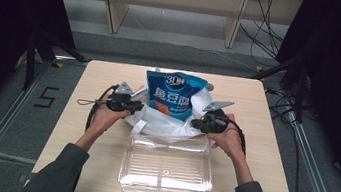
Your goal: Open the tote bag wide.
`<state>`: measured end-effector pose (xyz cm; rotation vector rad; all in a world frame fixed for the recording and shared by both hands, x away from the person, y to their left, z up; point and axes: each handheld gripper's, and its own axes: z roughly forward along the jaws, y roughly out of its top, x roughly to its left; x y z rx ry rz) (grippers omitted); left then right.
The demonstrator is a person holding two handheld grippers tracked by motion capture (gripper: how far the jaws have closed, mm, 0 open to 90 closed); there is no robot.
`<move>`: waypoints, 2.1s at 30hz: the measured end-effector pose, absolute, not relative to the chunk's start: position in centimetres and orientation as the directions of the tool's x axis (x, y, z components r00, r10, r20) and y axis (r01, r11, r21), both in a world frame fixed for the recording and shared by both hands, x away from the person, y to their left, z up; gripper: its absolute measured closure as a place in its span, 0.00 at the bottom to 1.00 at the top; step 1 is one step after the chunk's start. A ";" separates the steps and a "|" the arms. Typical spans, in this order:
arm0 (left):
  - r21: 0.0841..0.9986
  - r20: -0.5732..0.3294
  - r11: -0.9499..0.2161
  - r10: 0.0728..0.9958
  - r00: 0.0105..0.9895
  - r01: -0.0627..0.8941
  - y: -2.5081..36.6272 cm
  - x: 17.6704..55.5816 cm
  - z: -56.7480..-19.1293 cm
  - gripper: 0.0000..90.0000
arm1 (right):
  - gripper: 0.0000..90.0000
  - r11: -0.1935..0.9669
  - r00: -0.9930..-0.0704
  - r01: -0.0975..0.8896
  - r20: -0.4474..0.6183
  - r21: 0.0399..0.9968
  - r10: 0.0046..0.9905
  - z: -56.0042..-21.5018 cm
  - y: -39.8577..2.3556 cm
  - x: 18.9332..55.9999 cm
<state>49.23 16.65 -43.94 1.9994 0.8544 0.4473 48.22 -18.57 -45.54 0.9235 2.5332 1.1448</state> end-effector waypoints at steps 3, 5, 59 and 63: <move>0.873 -0.005 -0.324 0.742 0.671 0.365 17.7 49.8 -42.0 0.86 | 0.95 0.457 -0.767 0.432 0.051 0.777 0.639 -44.2 -19.2 48.4; 0.880 -0.021 -0.294 0.761 0.649 0.373 18.2 50.5 -41.3 0.87 | 0.96 0.428 -0.758 0.414 0.043 0.803 0.651 -43.3 -19.8 48.6; 0.852 -0.151 -0.251 0.721 0.676 0.459 16.5 51.0 -43.5 0.84 | 0.86 0.372 -0.688 0.480 0.078 0.795 0.721 -45.1 -21.6 50.5; 0.859 -0.173 -0.234 0.704 0.689 0.455 17.1 49.3 -43.0 0.74 | 0.79 0.368 -0.691 0.460 0.066 0.808 0.720 -44.5 -21.4 50.0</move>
